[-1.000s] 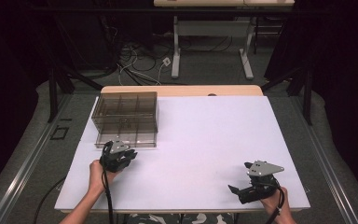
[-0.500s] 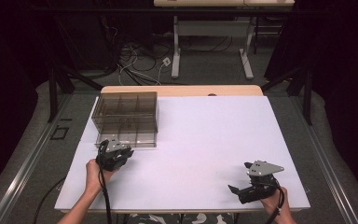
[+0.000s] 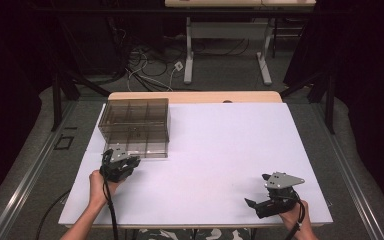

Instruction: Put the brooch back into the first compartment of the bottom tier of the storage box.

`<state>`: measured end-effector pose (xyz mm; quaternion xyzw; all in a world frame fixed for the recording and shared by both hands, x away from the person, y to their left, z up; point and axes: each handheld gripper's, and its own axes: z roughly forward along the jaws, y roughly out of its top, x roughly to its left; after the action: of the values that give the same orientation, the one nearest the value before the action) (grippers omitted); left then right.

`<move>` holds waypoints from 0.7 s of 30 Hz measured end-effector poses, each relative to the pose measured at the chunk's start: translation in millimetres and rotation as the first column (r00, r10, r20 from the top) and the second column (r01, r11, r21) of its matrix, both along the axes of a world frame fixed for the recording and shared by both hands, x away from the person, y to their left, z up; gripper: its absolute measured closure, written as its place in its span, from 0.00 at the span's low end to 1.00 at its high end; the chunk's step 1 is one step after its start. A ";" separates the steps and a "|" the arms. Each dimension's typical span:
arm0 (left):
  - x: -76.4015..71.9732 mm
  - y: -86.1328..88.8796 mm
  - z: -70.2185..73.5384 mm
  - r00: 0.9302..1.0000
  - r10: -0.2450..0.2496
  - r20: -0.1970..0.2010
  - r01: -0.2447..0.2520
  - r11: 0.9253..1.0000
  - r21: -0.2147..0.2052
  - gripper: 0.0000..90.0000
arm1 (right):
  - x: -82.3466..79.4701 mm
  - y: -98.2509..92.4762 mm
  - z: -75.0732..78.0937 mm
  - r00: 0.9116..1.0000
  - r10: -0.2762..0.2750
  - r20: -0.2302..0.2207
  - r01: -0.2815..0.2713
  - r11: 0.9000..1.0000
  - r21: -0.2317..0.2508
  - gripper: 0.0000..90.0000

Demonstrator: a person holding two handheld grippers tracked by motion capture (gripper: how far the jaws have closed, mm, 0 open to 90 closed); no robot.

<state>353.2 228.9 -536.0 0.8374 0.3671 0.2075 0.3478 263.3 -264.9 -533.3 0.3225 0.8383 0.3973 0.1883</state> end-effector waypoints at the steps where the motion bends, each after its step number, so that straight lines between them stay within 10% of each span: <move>1: 0.1 0.7 0.4 1.000 0.002 0.005 -0.002 1.000 0.003 0.90 | 0.0 0.0 -0.1 1.000 0.000 0.000 0.000 1.000 0.000 0.00; 21: 2.9 14.3 4.0 0.998 0.052 0.036 -0.051 0.999 -0.018 0.90 | 0.7 0.3 -1.3 1.000 -0.002 0.002 0.002 1.000 0.005 0.00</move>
<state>356.1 243.2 -531.9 0.8209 0.3839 0.2283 0.3559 264.0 -264.6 -534.6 0.3236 0.8368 0.3993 0.1887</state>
